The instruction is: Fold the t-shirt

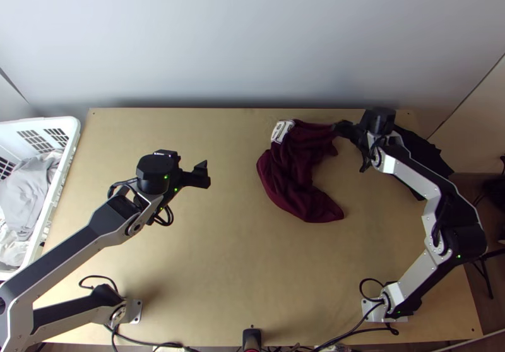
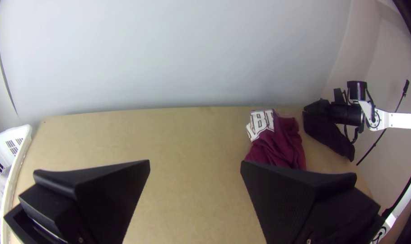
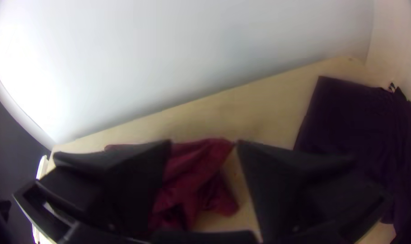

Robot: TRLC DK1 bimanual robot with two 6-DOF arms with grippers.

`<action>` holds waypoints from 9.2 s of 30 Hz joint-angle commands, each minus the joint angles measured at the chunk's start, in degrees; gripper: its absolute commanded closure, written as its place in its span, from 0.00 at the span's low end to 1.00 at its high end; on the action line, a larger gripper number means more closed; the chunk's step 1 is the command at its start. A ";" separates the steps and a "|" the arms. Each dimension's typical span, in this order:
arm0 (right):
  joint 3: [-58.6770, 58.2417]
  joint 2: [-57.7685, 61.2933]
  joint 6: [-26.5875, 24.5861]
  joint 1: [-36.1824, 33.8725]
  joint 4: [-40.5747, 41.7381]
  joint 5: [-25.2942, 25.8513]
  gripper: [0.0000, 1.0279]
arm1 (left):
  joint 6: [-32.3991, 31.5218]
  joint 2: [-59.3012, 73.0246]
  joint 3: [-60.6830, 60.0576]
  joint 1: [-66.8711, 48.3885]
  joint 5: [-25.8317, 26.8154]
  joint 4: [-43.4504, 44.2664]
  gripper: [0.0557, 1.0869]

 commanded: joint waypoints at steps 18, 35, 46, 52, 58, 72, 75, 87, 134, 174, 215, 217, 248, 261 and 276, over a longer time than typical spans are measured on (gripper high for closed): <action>-20.86 -17.61 0.70 10.81 -15.87 -13.18 0.04 | -0.92 -2.66 -0.95 2.40 -0.03 -0.71 0.05; -11.01 -4.69 1.76 11.25 -14.81 -13.09 0.07 | -0.04 -6.26 -2.71 4.34 -0.12 -1.59 0.05; -10.57 -5.30 0.53 12.04 -13.32 -11.69 0.92 | -0.04 -5.65 -2.80 4.25 -0.03 -1.32 0.05; -10.92 -7.41 -0.09 11.86 -13.32 -11.33 0.97 | -0.04 -5.47 -2.71 4.16 -0.03 -1.06 0.05; -10.04 -11.81 -1.41 9.05 -14.46 -10.89 0.97 | -0.04 -5.47 -2.62 3.98 -0.03 -1.06 0.05; 18.96 -22.09 -4.05 9.05 -38.81 -9.75 0.97 | -0.39 -2.22 -1.83 -1.29 0.06 -0.71 0.05; 25.99 -20.42 -3.87 9.66 -43.02 -9.14 0.97 | -0.22 -1.16 -0.16 -1.82 -0.03 -1.32 0.05; 56.31 -11.98 1.14 11.42 -48.56 -3.07 0.97 | 2.42 4.02 0.28 -14.74 0.50 -0.71 0.05; 47.35 -18.93 2.81 11.33 -49.35 -0.08 0.97 | -17.80 44.54 34.11 -24.14 8.32 -11.78 0.96; 40.49 -22.00 1.40 11.42 -46.98 0.27 0.97 | -13.93 44.72 38.25 -18.87 12.45 -19.78 0.96; 45.06 -20.16 1.93 13.36 -46.28 0.18 0.97 | -18.59 26.00 26.91 29.74 62.02 -25.32 0.06; 45.06 -20.16 1.93 13.44 -46.28 0.18 0.97 | -16.83 24.76 25.15 27.98 61.23 -25.40 0.06; 43.30 -20.86 3.60 11.95 -46.28 0.18 0.97 | 16.75 24.06 9.86 1.52 10.17 -10.02 0.06; 42.95 -21.65 3.60 11.07 -46.28 0.09 0.97 | 21.40 31.53 10.30 -0.67 2.70 -3.52 0.07; 40.49 -22.35 3.60 11.16 -46.28 0.09 0.97 | 23.34 34.52 11.70 1.96 -2.23 0.88 0.10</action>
